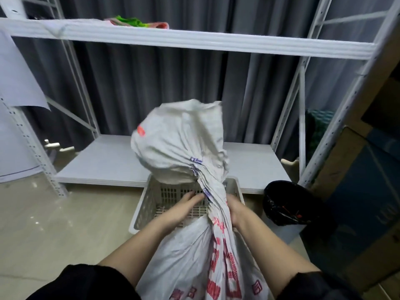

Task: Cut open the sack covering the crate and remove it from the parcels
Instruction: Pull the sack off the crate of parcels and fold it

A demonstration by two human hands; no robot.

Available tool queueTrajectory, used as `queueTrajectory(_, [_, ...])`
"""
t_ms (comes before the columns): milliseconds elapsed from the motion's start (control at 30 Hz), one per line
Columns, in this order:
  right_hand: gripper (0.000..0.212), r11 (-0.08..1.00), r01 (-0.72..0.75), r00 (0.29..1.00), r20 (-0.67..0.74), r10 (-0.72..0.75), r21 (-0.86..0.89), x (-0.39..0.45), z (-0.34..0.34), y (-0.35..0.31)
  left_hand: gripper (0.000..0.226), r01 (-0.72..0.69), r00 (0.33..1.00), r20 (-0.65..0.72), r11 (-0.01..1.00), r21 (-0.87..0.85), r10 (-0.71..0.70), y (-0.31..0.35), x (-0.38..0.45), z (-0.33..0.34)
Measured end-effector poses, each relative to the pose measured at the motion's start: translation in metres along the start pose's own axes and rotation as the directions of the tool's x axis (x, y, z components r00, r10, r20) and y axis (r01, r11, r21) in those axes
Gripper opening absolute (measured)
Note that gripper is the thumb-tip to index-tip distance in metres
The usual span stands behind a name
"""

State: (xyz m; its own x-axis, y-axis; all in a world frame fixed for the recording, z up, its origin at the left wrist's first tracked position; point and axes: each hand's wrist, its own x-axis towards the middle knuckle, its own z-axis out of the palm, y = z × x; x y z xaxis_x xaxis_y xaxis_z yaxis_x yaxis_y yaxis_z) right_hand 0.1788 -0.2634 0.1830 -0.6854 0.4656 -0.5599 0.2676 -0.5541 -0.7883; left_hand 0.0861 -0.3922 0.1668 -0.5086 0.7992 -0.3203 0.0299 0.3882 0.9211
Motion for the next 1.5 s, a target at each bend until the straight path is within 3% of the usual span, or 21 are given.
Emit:
queueTrajectory(67, [0.046, 0.994, -0.029, 0.993, 0.107, 0.040, -0.102, -0.004, 0.004, 0.000, 0.101, 0.008, 0.998, 0.055, 0.993, -0.121, -0.001, -0.001, 0.010, 0.005])
queueTrajectory(133, [0.028, 0.953, 0.048, 0.998, 0.050, -0.035, -0.300, 0.001, 0.004, -0.002, 0.116, 0.042, 0.997, 0.074, 0.971, -0.236, -0.025, -0.005, 0.021, 0.012])
queueTrajectory(233, [0.012, 0.783, 0.211, 0.922, -0.147, -0.359, -0.585, 0.006, -0.006, -0.008, 0.105, 0.085, 0.996, 0.056, 0.938, -0.336, -0.070, -0.009, 0.030, 0.020])
queueTrajectory(333, [0.026, 0.622, 0.242, 0.790, -0.222, -0.572, -0.745, -0.005, -0.017, -0.012, 0.071, 0.053, 0.994, 0.108, 0.956, -0.289, -0.023, 0.006, 0.028, 0.026])
queueTrajectory(433, [0.032, 0.729, 0.469, 0.772, -0.168, -0.612, -0.498, -0.024, -0.007, -0.008, 0.032, -0.089, 0.987, -0.154, 0.959, -0.270, 0.048, 0.015, 0.031, 0.031])
queueTrajectory(467, [0.032, 0.753, 0.500, 0.802, -0.100, -0.589, -0.429, -0.033, 0.000, -0.008, 0.033, -0.122, 0.964, -0.259, 0.969, -0.216, 0.064, 0.019, 0.030, 0.032])
queueTrajectory(533, [0.054, 0.722, 0.479, 0.851, 0.064, -0.521, -0.500, -0.039, 0.006, -0.009, 0.049, 0.000, 0.903, -0.429, 1.000, -0.003, -0.001, 0.019, 0.035, 0.027])
queueTrajectory(600, [0.055, 0.664, 0.450, 0.864, 0.105, -0.492, -0.597, -0.027, 0.007, -0.007, 0.058, 0.078, 0.864, -0.500, 0.997, 0.016, -0.060, 0.017, 0.037, 0.023])
queueTrajectory(667, [0.035, 0.673, 0.430, 0.861, 0.049, -0.506, -0.602, -0.017, 0.005, -0.005, 0.056, -0.044, 0.917, -0.399, 0.988, -0.150, -0.020, 0.020, 0.026, 0.019])
queueTrajectory(733, [0.027, 0.791, 0.374, 0.894, -0.039, -0.447, -0.485, -0.006, -0.004, -0.003, 0.042, -0.037, 0.984, -0.178, 0.957, -0.287, -0.015, 0.021, 0.011, 0.012])
queueTrajectory(767, [0.024, 0.871, 0.329, 0.923, -0.071, -0.378, -0.366, 0.001, -0.009, -0.002, 0.035, 0.010, 0.997, -0.067, 0.964, -0.264, -0.029, 0.021, 0.002, 0.007])
queueTrajectory(833, [0.020, 0.977, 0.147, 0.981, -0.101, -0.164, -0.153, 0.007, -0.015, 0.001, 0.069, 0.099, 0.989, 0.120, 0.988, -0.115, -0.085, 0.014, -0.009, -0.007])
queueTrajectory(900, [0.026, 0.994, -0.023, 0.997, -0.076, 0.015, -0.109, 0.009, -0.021, 0.005, 0.093, 0.110, 0.970, 0.205, 0.990, 0.093, -0.128, 0.010, -0.014, -0.013])
queueTrajectory(967, [0.026, 0.982, -0.098, 0.993, -0.078, 0.087, -0.159, 0.015, -0.027, 0.010, 0.076, 0.088, 0.985, 0.128, 0.975, 0.203, -0.115, 0.004, -0.007, -0.012])
queueTrajectory(1033, [0.022, 0.908, -0.075, 0.976, -0.217, -0.018, -0.412, 0.025, -0.040, 0.013, 0.054, 0.067, 0.997, -0.040, 0.972, 0.224, -0.060, 0.002, -0.001, -0.009])
queueTrajectory(1100, [0.031, 0.591, -0.113, 0.914, -0.317, -0.253, -0.799, 0.032, -0.058, 0.012, 0.037, 0.098, 0.969, -0.240, 0.986, 0.135, -0.063, -0.008, 0.005, -0.016])
queueTrajectory(1200, [0.036, 0.300, -0.230, 0.914, -0.311, -0.259, -0.926, 0.034, -0.089, 0.006, 0.028, 0.196, 0.856, -0.505, 0.973, 0.124, -0.109, -0.032, 0.004, -0.050])
queueTrajectory(1267, [0.038, 0.267, -0.316, 0.886, -0.384, -0.258, -0.910, 0.037, -0.112, 0.003, 0.031, 0.264, 0.786, -0.599, 0.959, 0.103, -0.152, -0.046, -0.002, -0.075])
queueTrajectory(1333, [0.041, 0.319, -0.345, 0.857, -0.435, -0.276, -0.883, 0.042, -0.124, 0.002, 0.037, 0.266, 0.733, -0.642, 0.963, -0.033, -0.224, -0.056, -0.003, -0.092])
queueTrajectory(1433, [0.049, 0.374, -0.188, 0.888, -0.320, -0.331, -0.908, 0.049, -0.111, 0.004, 0.039, 0.217, 0.650, -0.702, 0.956, -0.199, -0.293, -0.059, 0.001, -0.094])
queueTrajectory(1500, [0.048, 0.298, -0.006, 0.854, -0.160, -0.495, -0.954, 0.046, -0.090, 0.001, 0.037, 0.171, 0.670, -0.678, 0.952, -0.255, -0.302, -0.057, 0.009, -0.089])
